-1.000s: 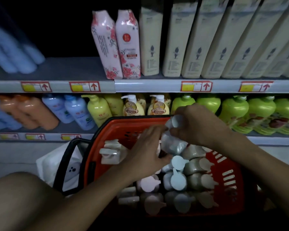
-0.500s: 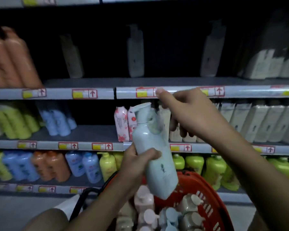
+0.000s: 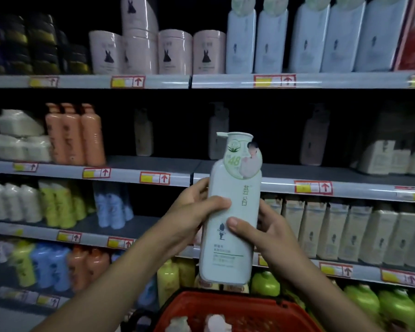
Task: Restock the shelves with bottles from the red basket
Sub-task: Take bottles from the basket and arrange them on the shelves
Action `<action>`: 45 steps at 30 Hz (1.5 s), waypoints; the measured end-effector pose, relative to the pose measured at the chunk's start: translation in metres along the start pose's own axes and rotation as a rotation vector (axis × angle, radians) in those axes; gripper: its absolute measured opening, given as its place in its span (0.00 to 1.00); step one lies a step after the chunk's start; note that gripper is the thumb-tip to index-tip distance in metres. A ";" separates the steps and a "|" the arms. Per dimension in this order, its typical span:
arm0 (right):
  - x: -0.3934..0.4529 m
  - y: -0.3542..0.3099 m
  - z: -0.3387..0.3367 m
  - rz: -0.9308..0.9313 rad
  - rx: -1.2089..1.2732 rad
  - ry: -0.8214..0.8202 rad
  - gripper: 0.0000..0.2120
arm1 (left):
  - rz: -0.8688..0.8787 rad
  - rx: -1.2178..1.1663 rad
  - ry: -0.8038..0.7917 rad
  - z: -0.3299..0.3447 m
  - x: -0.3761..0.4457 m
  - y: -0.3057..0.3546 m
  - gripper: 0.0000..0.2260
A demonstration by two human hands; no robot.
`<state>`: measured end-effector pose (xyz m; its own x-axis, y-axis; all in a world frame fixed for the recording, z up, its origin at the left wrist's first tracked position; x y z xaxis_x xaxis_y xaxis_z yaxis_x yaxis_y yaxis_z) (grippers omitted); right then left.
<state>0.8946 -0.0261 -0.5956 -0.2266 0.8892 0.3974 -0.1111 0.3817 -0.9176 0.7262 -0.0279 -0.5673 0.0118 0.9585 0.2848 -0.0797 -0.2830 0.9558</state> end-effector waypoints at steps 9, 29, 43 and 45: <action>0.027 0.024 -0.003 0.049 -0.026 0.152 0.32 | 0.073 0.296 0.076 -0.020 0.013 -0.040 0.20; 0.183 -0.016 0.039 -0.348 -0.328 0.019 0.26 | 0.331 0.020 0.475 -0.051 0.108 -0.017 0.09; 0.317 0.021 0.016 -0.254 -0.295 0.033 0.22 | 0.269 0.178 0.590 -0.057 0.247 -0.022 0.12; 0.318 0.032 0.002 -0.183 -0.319 0.093 0.22 | 0.248 0.233 0.523 -0.051 0.256 -0.021 0.14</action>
<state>0.8167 0.2679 -0.4983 -0.1410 0.8123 0.5659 0.1689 0.5829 -0.7948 0.6802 0.2251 -0.5182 -0.4739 0.7364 0.4829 0.2025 -0.4426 0.8736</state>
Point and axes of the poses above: each hand's wrist, its own x-axis towards the middle knuckle, its own z-axis out of the palm, y = z × x, the point moved 3 cm from there along x, towards the middle knuckle, and after that the axes turned 5 degrees about y, right-handed, at the moved point
